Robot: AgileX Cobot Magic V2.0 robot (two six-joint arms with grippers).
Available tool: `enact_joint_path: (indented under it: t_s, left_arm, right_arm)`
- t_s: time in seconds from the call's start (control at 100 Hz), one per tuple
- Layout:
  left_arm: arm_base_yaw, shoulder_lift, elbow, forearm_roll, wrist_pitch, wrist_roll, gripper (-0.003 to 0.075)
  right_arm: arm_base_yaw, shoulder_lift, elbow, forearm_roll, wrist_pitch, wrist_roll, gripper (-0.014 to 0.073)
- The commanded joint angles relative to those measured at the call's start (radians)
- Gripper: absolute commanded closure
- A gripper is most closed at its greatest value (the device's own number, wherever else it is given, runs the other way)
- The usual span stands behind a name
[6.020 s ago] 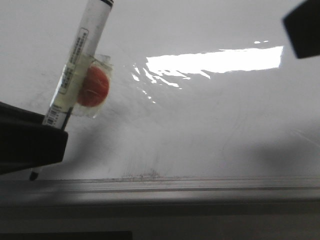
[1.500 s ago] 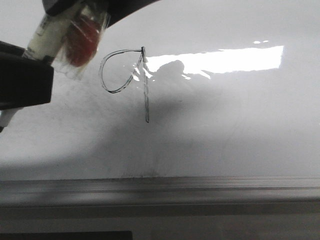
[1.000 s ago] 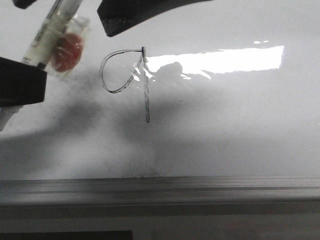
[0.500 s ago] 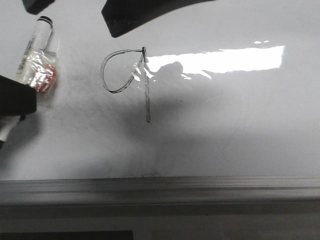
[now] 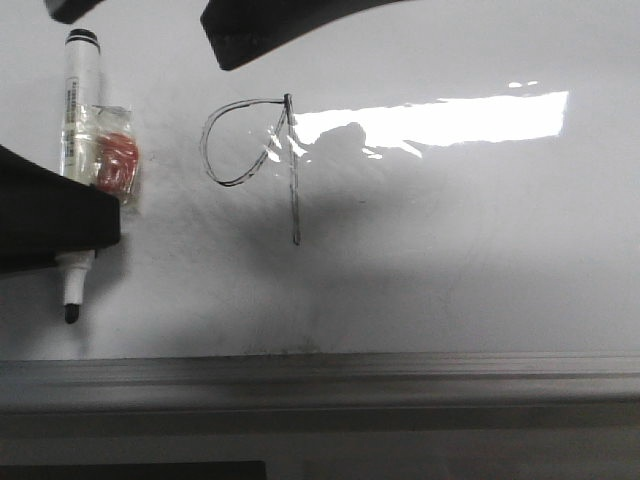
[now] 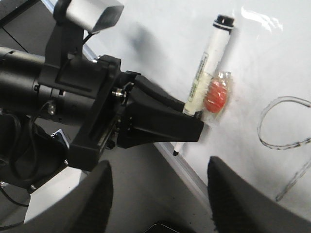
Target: Write number 9 on whiteboard
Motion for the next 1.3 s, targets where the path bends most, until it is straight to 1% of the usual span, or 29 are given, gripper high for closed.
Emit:
enact_joint_path:
  t_s: [0.0, 0.04, 0.16, 0.23, 0.3, 0.43, 0.5, 0.55, 0.57, 0.62, 0.68, 0.74, 0.81, 0.86, 0.9, 1.0, 1.05, 1.11, 1.2, 1.29]
  left_arm:
    - [-0.006, 0.003, -0.026, -0.019, -0.018, -0.01, 0.0697]
    - [-0.006, 0.003, -0.026, -0.017, -0.018, -0.01, 0.0661]
    - [-0.006, 0.003, -0.026, -0.015, -0.025, -0.01, 0.0497]
    - [-0.006, 0.003, -0.026, -0.015, -0.026, -0.01, 0.0435]
    - [-0.006, 0.001, -0.026, -0.015, -0.026, -0.01, 0.0414]
    - [-0.006, -0.021, -0.026, -0.015, -0.024, -0.01, 0.0415]
    - [-0.006, -0.047, -0.026, -0.003, -0.018, -0.01, 0.0415]
    - [-0.006, -0.072, -0.024, -0.003, -0.007, -0.01, 0.0415]
    - [-0.006, -0.084, -0.024, -0.001, -0.002, -0.01, 0.0415]
    - [-0.006, -0.123, -0.024, 0.01, 0.01, -0.008, 0.0416]
    - [-0.006, -0.172, -0.024, 0.058, 0.01, -0.008, 0.0423]
    - [-0.006, -0.236, -0.022, 0.092, 0.01, -0.008, 0.046]
    - [-0.006, -0.318, -0.015, 0.105, 0.008, -0.006, 0.0566]
    - [-0.006, -0.379, -0.007, 0.14, 0.005, -0.004, 0.0675]
    - [-0.006, -0.434, 0.004, 0.177, 0.005, -0.004, 0.0744]
    - [-0.006, -0.566, 0.04, 0.196, 0.008, -0.002, 0.0741]
    - [-0.006, -0.632, 0.061, 0.203, 0.01, -0.002, 0.0741]
    - [-0.006, -0.716, 0.091, 0.245, 0.01, -0.002, 0.0741]
    - [-0.006, -0.822, 0.134, 0.332, 0.025, -0.002, 0.0741]
    - [-0.006, -0.917, 0.17, 0.348, 0.048, -0.002, 0.0741]
  right_arm:
    - [0.0, -0.016, -0.034, -0.002, -0.067, -0.009, 0.023]
    - [0.0, -0.016, -0.034, 0.001, -0.064, -0.009, 0.023]
    - [0.0, -0.016, -0.034, 0.008, -0.036, -0.009, 0.023]
    - [0.0, -0.016, -0.034, 0.008, -0.027, -0.009, 0.023]
    - [0.0, -0.018, -0.034, 0.008, -0.027, -0.009, 0.023]
    - [0.0, -0.04, -0.034, 0.008, -0.023, -0.009, 0.0237]
    - [0.0, -0.061, -0.034, 0.008, -0.029, -0.009, 0.0314]
    - [0.0, -0.082, -0.032, -0.01, -0.04, -0.009, 0.0419]
    - [0.0, -0.092, -0.03, -0.017, -0.046, -0.009, 0.0448]
    - [0.0, -0.119, -0.019, -0.034, -0.061, -0.009, 0.0562]
    - [0.0, -0.16, 0.004, -0.052, -0.084, -0.009, 0.0664]
    - [0.0, -0.201, 0.039, -0.06, -0.111, -0.012, 0.0656]
    - [0.0, -0.263, 0.094, -0.09, -0.16, -0.012, 0.0657]
    - [0.002, -0.31, 0.144, -0.136, -0.204, -0.012, 0.0657]
    - [0.004, -0.358, 0.185, -0.175, -0.252, -0.012, 0.0657]
    - [0.004, -0.496, 0.325, -0.27, -0.383, -0.012, 0.0657]
    - [0.004, -0.565, 0.404, -0.294, -0.44, -0.012, 0.0657]
    - [0.004, -0.644, 0.482, -0.294, -0.498, -0.012, 0.0657]
    - [0.004, -0.783, 0.597, -0.294, -0.527, -0.012, 0.0657]
    - [0.004, -0.897, 0.697, -0.294, -0.525, -0.012, 0.0657]
